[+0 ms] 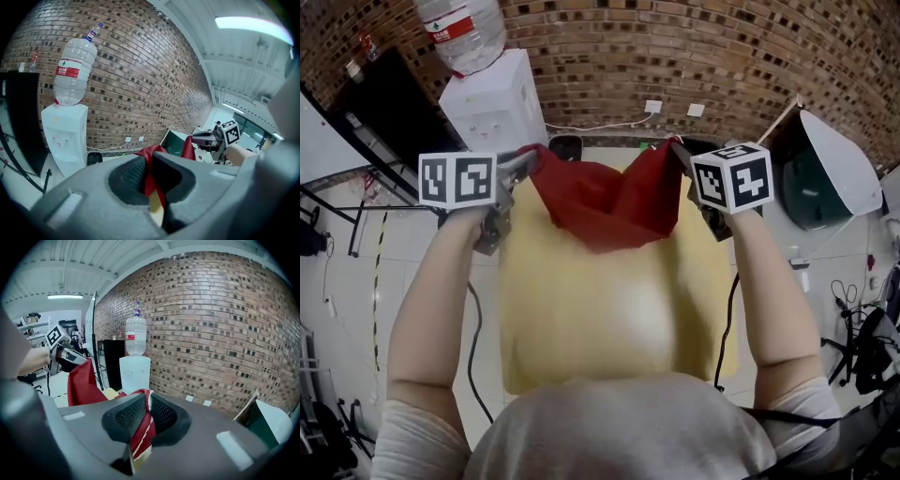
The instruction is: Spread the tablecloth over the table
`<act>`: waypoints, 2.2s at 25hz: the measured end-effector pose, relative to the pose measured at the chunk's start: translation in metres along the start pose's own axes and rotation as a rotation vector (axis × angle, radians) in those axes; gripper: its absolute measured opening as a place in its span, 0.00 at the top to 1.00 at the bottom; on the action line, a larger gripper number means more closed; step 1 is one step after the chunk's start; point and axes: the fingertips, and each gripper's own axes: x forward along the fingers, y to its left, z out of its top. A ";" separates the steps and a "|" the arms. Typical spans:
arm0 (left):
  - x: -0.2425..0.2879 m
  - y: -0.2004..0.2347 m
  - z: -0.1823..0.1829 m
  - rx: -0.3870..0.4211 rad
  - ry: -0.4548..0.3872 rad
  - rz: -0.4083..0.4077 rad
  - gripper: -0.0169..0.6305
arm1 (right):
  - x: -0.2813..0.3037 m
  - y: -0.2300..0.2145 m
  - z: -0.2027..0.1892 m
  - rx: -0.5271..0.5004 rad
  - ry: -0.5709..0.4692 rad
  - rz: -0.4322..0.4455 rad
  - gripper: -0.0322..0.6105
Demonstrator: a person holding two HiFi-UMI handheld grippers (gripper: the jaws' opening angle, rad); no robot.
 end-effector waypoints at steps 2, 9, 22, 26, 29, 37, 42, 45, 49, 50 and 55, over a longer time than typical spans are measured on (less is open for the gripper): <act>0.008 0.010 0.016 0.007 -0.012 0.010 0.95 | 0.012 -0.011 0.009 -0.001 -0.009 -0.006 0.90; 0.025 0.057 0.044 -0.007 -0.016 0.094 0.95 | 0.037 -0.054 0.038 -0.016 -0.036 -0.068 0.90; 0.035 0.102 0.046 0.005 0.035 0.188 0.95 | 0.065 -0.119 0.028 0.026 0.025 -0.163 0.90; 0.028 0.117 0.046 -0.020 0.020 0.212 0.95 | 0.060 -0.138 0.018 0.051 0.038 -0.192 0.90; 0.023 0.117 0.049 -0.031 0.006 0.209 0.95 | 0.054 -0.141 0.014 0.060 0.041 -0.202 0.90; 0.005 0.104 0.052 -0.021 -0.016 0.212 0.95 | 0.031 -0.131 0.018 0.040 0.027 -0.213 0.90; -0.018 0.092 0.043 -0.015 -0.015 0.207 0.95 | 0.005 -0.122 0.011 0.058 0.028 -0.228 0.90; -0.032 0.083 0.030 -0.007 -0.006 0.203 0.95 | -0.016 -0.114 -0.002 0.069 0.030 -0.236 0.90; -0.055 0.069 0.007 0.003 0.006 0.203 0.95 | -0.046 -0.102 -0.022 0.088 0.031 -0.255 0.90; -0.063 0.065 0.000 0.003 0.006 0.203 0.95 | -0.054 -0.097 -0.028 0.091 0.033 -0.258 0.90; -0.099 0.040 -0.035 0.016 0.015 0.198 0.95 | -0.097 -0.080 -0.062 0.131 0.039 -0.266 0.90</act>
